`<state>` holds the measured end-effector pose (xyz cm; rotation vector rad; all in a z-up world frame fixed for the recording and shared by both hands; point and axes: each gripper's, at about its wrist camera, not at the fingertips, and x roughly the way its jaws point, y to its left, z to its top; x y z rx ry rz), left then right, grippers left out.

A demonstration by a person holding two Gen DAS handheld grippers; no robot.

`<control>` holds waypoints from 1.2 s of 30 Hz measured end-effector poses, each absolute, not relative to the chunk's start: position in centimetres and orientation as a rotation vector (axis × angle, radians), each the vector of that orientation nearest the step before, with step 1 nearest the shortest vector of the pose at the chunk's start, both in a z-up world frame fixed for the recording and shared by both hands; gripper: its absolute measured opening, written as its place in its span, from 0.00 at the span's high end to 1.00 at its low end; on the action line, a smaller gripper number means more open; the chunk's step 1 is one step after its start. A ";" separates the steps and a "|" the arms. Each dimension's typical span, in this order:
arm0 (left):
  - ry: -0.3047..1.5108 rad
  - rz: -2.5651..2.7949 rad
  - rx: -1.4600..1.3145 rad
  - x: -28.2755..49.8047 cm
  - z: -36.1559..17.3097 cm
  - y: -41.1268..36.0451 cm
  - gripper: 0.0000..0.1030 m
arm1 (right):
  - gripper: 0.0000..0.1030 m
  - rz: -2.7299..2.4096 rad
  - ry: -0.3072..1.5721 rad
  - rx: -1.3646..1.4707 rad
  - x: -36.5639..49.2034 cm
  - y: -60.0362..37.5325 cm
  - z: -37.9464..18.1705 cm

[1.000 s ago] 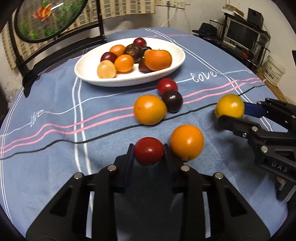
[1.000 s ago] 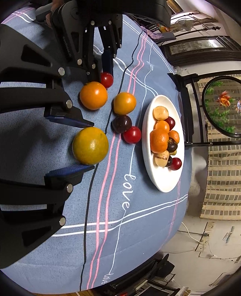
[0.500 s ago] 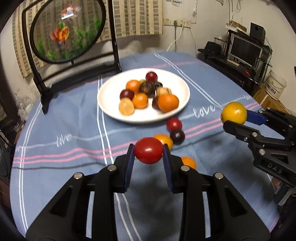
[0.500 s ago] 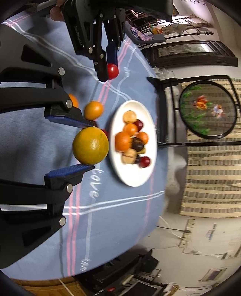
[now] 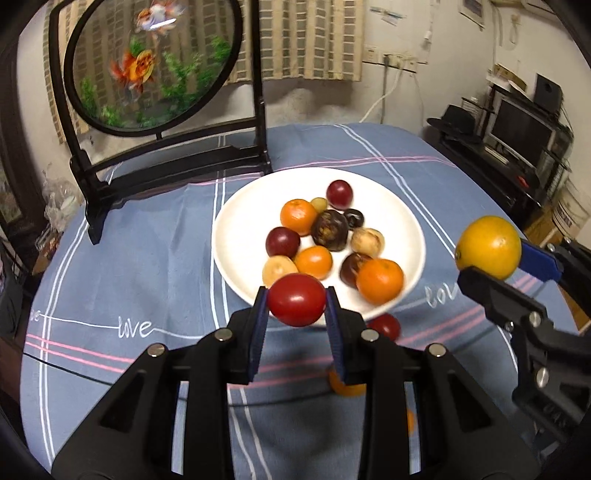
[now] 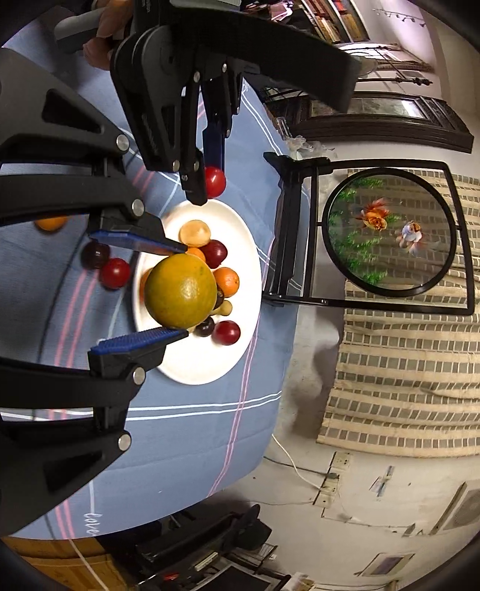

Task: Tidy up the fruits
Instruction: 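Carry both fruits to the white plate and open both grippers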

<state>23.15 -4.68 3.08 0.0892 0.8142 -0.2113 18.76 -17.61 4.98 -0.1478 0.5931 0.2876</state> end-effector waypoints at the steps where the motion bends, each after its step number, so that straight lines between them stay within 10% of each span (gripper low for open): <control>1: 0.818 -0.205 0.083 23.6 2.8 -4.6 0.70 | 0.62 0.291 0.594 -0.150 19.2 -17.5 4.8; 24: 0.868 -0.170 0.049 30.0 -1.7 -3.5 0.69 | 0.60 0.290 0.711 -0.187 26.8 -15.2 -0.6; 28: 0.848 -0.131 0.046 30.0 -1.6 -3.2 0.39 | 0.59 0.276 0.689 -0.180 26.7 -15.4 -0.5; 36: 0.835 -0.150 0.021 27.9 -0.6 -2.8 0.27 | 0.59 0.272 0.691 -0.103 24.7 -17.7 0.6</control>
